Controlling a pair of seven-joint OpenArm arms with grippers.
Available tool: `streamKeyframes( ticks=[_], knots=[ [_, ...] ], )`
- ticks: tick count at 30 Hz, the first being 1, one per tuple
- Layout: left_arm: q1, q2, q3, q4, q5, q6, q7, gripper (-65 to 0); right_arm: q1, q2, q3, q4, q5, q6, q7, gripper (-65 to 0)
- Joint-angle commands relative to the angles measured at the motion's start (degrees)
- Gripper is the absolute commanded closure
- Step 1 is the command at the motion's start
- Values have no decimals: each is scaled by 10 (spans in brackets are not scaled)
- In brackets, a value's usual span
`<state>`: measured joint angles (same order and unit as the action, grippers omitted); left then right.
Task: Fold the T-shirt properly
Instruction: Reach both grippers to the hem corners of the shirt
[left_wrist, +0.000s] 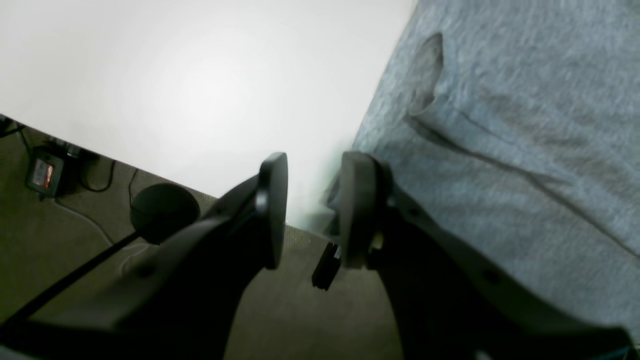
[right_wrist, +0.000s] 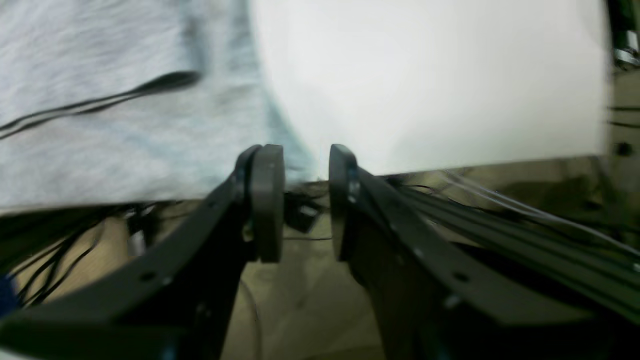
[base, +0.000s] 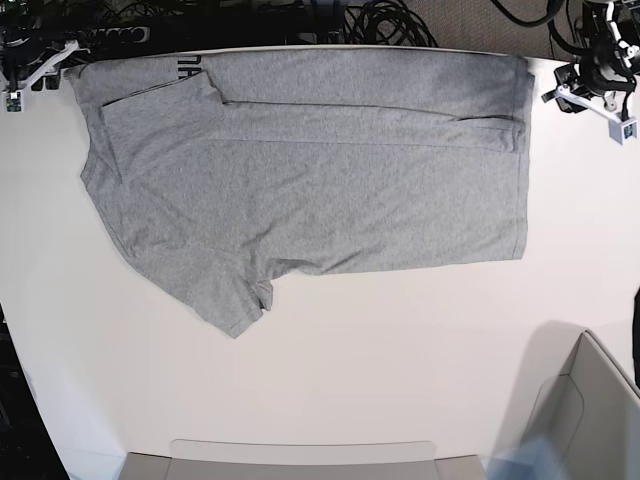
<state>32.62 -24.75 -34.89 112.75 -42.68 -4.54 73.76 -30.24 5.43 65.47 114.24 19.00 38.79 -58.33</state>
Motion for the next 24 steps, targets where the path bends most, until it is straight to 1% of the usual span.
streamKeyframes(
  ticks=[1,3,4,5,7,10,12,14,16,17,20,24],
  knots=[
    [-10,-9,-8,15,-3,0,0,-191,5,10,6,28,12,-1,18,-164],
    [-21,-9,-8,20,-3,0,0,-191,13,10,9,41,15,-1,20,-164],
    [-25,-9,-8,21,-3,0,0,-191,25,15,9,41,16,-1,20,-164],
    [-34,-9,-7,21,-3,0,0,-191,46,27,9,41,15,-1,18,-164],
    [-59,-9,-3,21,-3,0,1,-191,87,37,4,41,13,-1,18,-164],
    [-97,-9,17,20,-3,-1,1,-191,149,41,-40,41,10,-1,18,-164],
    [-124,-9,36,20,-3,-1,1,-191,175,62,-86,40,-1,-1,15,-165],
    [-149,-9,54,20,-3,0,1,-191,211,83,-164,35,-34,-2,-21,-169],
    [-170,-9,77,19,-2,0,1,-191,256,98,-230,26,-69,-2,-56,-189],
    [-176,-9,87,19,-2,0,2,-191,279,100,-253,19,-84,-2,-65,-200],
    [-190,-10,112,19,-2,0,2,-191,350,100,-324,-24,-131,-2,-68,-219],
    [-204,-10,137,18,-2,1,2,-191,458,100,-424,-149,-190,-2,-57,-219]
  ],
)
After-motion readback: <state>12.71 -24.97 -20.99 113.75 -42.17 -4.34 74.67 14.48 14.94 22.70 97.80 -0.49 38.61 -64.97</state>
